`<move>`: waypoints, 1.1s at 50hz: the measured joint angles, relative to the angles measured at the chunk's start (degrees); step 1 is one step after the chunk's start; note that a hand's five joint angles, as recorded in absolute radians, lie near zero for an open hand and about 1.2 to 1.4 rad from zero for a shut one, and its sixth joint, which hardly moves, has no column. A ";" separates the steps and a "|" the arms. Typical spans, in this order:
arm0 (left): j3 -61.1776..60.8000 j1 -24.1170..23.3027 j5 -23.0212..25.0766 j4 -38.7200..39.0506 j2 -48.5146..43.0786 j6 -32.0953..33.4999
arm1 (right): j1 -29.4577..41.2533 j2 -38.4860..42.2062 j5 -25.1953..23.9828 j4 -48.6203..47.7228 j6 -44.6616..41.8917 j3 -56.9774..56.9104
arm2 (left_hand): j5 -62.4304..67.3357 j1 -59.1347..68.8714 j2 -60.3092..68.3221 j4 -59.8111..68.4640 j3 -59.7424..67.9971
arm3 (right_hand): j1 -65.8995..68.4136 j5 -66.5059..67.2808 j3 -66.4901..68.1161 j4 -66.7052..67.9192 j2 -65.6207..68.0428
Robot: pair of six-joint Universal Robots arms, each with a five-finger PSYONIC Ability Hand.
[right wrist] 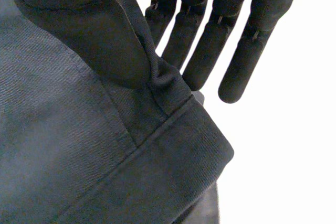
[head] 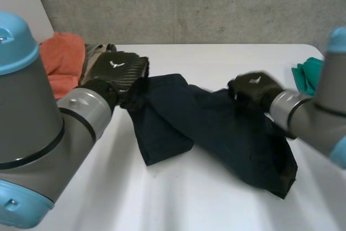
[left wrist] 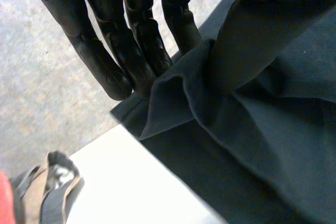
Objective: Fold the laundry.
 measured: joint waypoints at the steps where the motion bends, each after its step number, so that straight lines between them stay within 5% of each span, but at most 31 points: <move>1: -0.69 0.70 0.29 0.02 0.16 0.21 | -0.52 -1.26 -0.38 1.24 -1.92 -0.39 | 0.00 0.00 0.00 0.00 0.00 | 0.00 0.05 0.11 0.00 0.00; 10: -5.09 5.07 4.56 0.42 -3.05 4.28 | -0.94 -4.93 -2.47 11.02 -17.77 -1.82 | 0.00 0.00 0.00 0.03 0.00 | 0.00 0.05 0.14 0.01 0.53; 16: -1.82 6.33 4.86 1.50 -8.67 7.31 | -0.41 -2.62 -1.09 9.32 -20.49 -3.73 | 0.00 0.00 0.12 0.18 0.19 | 0.00 0.05 0.14 0.05 0.53; 33: 21.31 5.08 2.56 13.33 -3.08 5.79 | 0.43 -7.67 6.60 -13.77 -8.75 -20.04 | 0.00 0.00 0.15 0.20 0.20 | 0.00 0.33 0.14 0.10 0.53; 55: 9.39 4.45 2.10 18.17 17.78 4.86 | 0.05 -24.36 3.32 -5.47 -3.62 -18.47 | 0.00 0.00 0.15 0.22 0.20 | 0.00 0.33 0.14 0.11 0.53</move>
